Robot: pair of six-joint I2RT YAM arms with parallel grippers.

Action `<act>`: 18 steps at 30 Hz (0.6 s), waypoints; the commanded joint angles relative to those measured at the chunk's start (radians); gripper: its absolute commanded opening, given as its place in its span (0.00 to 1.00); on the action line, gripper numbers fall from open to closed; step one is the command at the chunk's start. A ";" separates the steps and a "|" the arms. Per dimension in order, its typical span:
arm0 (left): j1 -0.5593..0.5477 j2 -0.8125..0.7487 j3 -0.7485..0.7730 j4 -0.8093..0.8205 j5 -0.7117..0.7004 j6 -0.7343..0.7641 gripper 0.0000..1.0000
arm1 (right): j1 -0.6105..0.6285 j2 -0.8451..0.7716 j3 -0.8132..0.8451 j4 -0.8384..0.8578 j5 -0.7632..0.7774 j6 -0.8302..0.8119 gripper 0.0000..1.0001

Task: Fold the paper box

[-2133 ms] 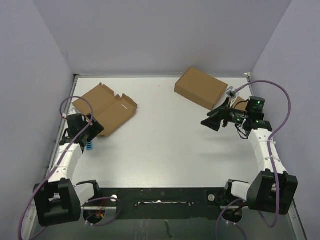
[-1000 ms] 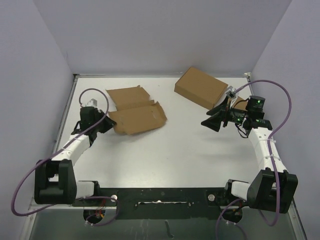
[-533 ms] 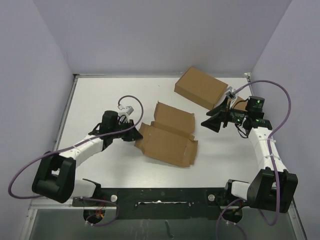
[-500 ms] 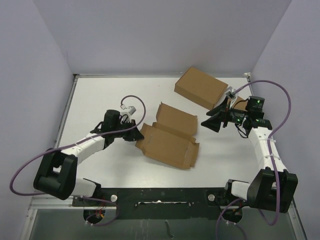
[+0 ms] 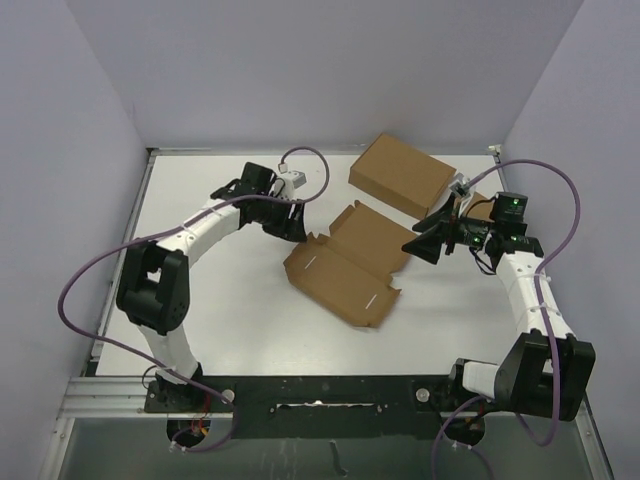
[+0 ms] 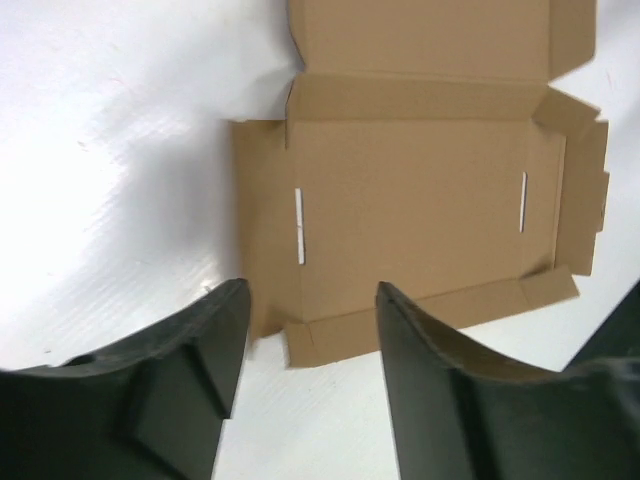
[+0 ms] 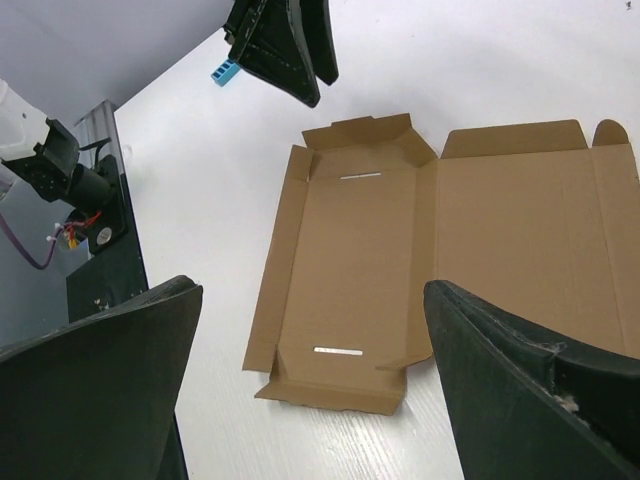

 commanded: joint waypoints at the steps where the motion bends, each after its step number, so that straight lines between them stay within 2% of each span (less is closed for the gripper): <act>1: -0.001 -0.020 0.092 -0.065 -0.095 0.032 0.56 | 0.010 0.005 0.048 -0.006 -0.010 -0.033 0.98; 3: 0.000 -0.091 0.043 0.019 -0.085 0.014 0.59 | 0.012 0.009 0.051 -0.013 -0.005 -0.044 0.98; 6: 0.029 -0.230 -0.108 0.184 -0.060 -0.074 0.64 | 0.013 0.013 0.054 -0.020 0.000 -0.053 0.98; 8: 0.069 -0.335 -0.245 0.316 -0.003 -0.178 0.65 | 0.013 0.015 0.054 -0.021 0.001 -0.053 0.98; 13: 0.171 -0.523 -0.628 0.649 0.106 -0.557 0.60 | 0.022 0.023 0.054 -0.025 0.002 -0.055 0.98; 16: 0.169 -0.624 -0.832 0.784 0.067 -0.741 0.56 | 0.030 0.029 0.050 -0.023 0.002 -0.052 0.98; 18: 0.155 -0.685 -0.895 0.765 -0.001 -0.787 0.56 | 0.034 0.033 0.044 -0.012 0.004 -0.041 0.98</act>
